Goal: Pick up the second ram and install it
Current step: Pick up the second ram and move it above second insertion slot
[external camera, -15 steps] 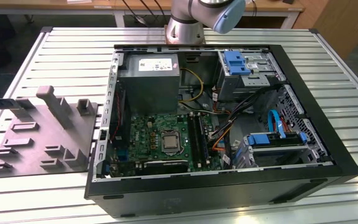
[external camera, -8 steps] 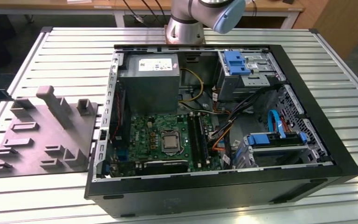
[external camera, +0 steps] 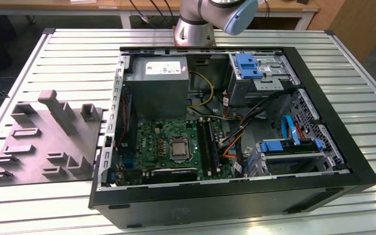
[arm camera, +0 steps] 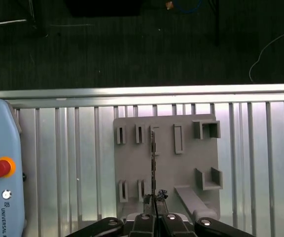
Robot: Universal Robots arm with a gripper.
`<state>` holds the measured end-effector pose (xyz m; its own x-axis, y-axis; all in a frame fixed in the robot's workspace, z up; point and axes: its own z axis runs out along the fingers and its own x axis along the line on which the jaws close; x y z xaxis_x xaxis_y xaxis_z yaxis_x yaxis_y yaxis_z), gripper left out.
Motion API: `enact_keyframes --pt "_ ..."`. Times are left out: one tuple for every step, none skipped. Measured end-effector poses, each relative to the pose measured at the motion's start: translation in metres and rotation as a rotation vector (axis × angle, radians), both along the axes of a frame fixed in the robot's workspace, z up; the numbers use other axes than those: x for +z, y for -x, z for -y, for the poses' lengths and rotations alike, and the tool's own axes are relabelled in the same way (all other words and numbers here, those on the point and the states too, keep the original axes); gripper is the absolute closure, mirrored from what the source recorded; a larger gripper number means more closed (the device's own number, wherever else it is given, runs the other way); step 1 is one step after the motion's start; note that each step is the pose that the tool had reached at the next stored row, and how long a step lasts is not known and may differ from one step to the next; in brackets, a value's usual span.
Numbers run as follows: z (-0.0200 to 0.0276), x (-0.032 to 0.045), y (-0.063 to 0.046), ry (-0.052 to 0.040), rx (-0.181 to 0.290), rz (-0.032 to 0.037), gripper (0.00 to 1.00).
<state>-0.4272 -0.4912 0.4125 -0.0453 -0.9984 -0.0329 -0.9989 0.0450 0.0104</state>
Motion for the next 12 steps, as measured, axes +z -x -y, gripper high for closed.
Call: enact_keyframes --pt "0.0000 0.0001 -0.0001 -0.0001 0.000 -0.0001 0.88" --pt "0.0000 0.0002 0.0000 -0.0001 0.000 -0.0001 0.88" --pt "0.0000 0.0002 -0.0001 -0.0001 0.000 -0.0002 0.88" --pt "0.0000 0.0002 -0.0001 -0.0001 0.000 -0.0002 0.88" --pt "0.0000 0.0002 -0.0003 0.0000 0.000 -0.0002 0.88" --pt "0.0000 0.0002 -0.0005 -0.0001 0.000 -0.0002 0.88" --pt "0.0000 0.0002 -0.0007 -0.0001 0.000 -0.0001 0.88" --pt "0.0000 0.0002 -0.0010 -0.0001 0.000 -0.0002 0.88" --pt "0.0000 0.0002 -0.0014 -0.0001 0.000 -0.0002 0.88" --pt "0.0000 0.0002 -0.0019 -0.0001 0.000 -0.0002 0.88" --pt "0.0000 0.0001 -0.0026 -0.0001 0.000 -0.0001 0.88" --pt "0.0000 0.0001 -0.0033 -0.0002 0.000 -0.0001 0.88"
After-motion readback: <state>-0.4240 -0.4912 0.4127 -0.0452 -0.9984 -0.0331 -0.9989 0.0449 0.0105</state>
